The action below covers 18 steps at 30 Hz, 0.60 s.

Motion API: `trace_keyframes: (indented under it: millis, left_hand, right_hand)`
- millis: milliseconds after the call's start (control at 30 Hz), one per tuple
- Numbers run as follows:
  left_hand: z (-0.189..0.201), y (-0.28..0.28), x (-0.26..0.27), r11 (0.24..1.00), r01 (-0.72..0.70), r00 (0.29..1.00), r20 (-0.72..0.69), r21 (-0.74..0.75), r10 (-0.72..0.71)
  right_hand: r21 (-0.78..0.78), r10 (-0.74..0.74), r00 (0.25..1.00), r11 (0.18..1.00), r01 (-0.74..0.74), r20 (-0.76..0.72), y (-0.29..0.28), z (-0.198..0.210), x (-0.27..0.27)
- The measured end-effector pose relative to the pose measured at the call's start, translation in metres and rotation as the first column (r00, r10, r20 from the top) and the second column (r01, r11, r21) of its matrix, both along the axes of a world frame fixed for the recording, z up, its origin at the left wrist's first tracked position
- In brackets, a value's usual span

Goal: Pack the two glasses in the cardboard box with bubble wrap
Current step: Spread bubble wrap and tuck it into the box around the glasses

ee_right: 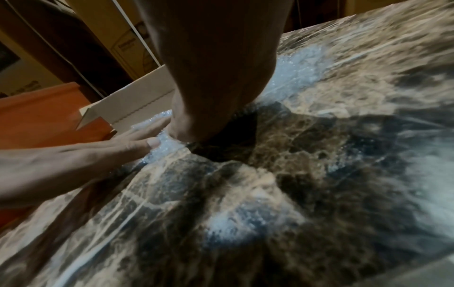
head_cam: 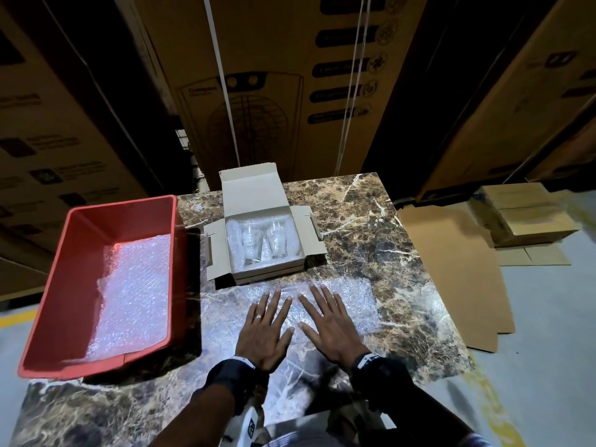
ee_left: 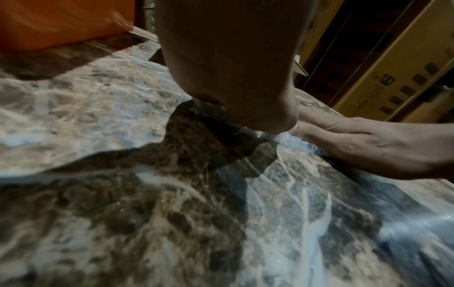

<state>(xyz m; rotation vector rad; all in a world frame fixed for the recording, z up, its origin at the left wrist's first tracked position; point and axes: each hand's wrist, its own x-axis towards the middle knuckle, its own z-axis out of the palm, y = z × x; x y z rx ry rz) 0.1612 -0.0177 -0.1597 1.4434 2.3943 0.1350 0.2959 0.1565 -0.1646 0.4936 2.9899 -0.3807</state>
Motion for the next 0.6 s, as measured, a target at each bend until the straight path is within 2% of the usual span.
trace_keyframes:
  millis: [400,600]
  left_hand:
    - [0.008,-0.005,-0.002,0.995,-0.1,0.995,-0.026,-0.028,0.099]
    - [0.003,-0.007,-0.002,0.993,-0.112,0.994,-0.007,0.026,0.113]
  right_hand:
    - [0.014,-0.125,0.99,0.992,0.125,0.065,0.033,0.005,0.033]
    - [0.017,-0.164,0.981,0.987,0.163,0.107,0.052,0.009,0.05]
